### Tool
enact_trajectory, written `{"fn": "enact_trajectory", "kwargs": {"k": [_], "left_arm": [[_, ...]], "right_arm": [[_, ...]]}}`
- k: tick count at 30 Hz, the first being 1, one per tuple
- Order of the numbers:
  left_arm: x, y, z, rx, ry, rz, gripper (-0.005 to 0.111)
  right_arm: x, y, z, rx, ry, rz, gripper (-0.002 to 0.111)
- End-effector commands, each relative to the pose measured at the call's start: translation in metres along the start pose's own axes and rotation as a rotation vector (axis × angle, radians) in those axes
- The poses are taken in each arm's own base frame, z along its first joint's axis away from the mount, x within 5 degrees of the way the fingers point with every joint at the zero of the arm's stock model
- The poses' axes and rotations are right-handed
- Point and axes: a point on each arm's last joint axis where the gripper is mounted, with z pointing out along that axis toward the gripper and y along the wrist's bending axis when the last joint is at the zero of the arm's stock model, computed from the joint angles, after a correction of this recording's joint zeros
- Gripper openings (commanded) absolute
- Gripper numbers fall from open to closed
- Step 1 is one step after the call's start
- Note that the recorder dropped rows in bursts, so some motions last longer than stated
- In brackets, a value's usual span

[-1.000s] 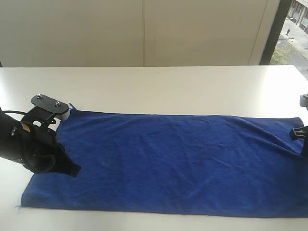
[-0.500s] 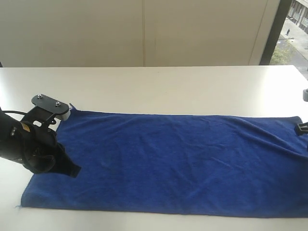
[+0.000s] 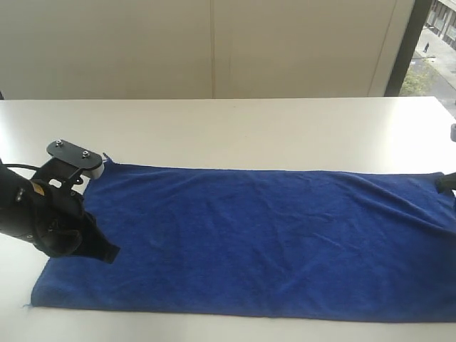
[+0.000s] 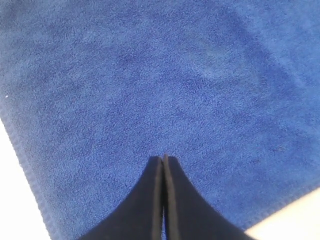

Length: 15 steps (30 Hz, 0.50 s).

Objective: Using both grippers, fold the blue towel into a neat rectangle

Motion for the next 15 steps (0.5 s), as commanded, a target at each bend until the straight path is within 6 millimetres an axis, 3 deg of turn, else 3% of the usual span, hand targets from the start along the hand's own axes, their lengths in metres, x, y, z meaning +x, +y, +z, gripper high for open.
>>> {"fn": "enact_trajectory", "kwargs": {"k": [1, 4, 15], "left_arm": [[0.003, -0.003, -0.002, 0.013, 0.012, -0.003, 0.0], [0.004, -0.003, -0.002, 0.017, 0.022, -0.003, 0.0], [0.005, -0.003, -0.002, 0.02, 0.028, -0.003, 0.0]], "right_arm": [[-0.013, 0.001, 0.0, -0.027, -0.106, 0.032, 0.023], [-0.022, 0.006, 0.007, -0.074, -0.13, 0.009, 0.0], [-0.048, 0.003, 0.035, -0.07, -0.162, 0.009, 0.0]]}}
